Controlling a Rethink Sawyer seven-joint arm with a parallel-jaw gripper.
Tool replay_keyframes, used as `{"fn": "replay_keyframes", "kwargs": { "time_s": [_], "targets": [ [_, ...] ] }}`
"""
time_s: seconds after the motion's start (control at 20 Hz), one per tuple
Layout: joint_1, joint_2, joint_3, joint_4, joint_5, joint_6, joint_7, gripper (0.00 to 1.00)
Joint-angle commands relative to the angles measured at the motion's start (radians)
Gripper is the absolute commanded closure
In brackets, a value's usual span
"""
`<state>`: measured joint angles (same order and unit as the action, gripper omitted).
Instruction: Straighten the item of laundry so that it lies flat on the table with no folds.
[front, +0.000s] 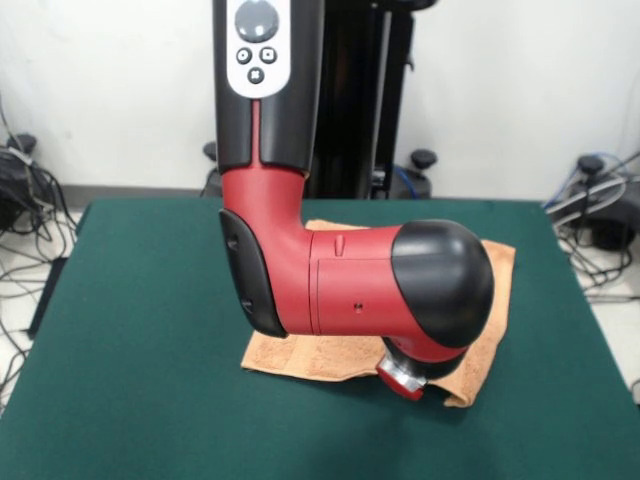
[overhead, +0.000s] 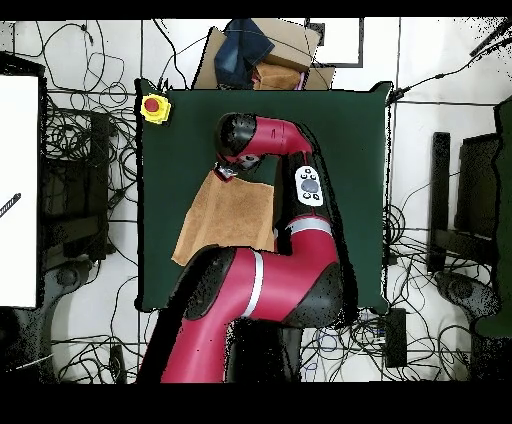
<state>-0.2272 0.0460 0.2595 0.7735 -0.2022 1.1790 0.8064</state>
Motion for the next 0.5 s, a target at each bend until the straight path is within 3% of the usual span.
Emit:
{"fn": "replay_keyframes", "kwargs": {
  "time_s": [0.05, 0.5],
  "targets": [
    [0.017, 0.015, 0.021, 0.041, 0.028, -0.086, 0.234, 1.00],
    [0.035, 0.038, 0.016, 0.000, 0.021, -0.052, 0.235, 1.00]
  ]
}}
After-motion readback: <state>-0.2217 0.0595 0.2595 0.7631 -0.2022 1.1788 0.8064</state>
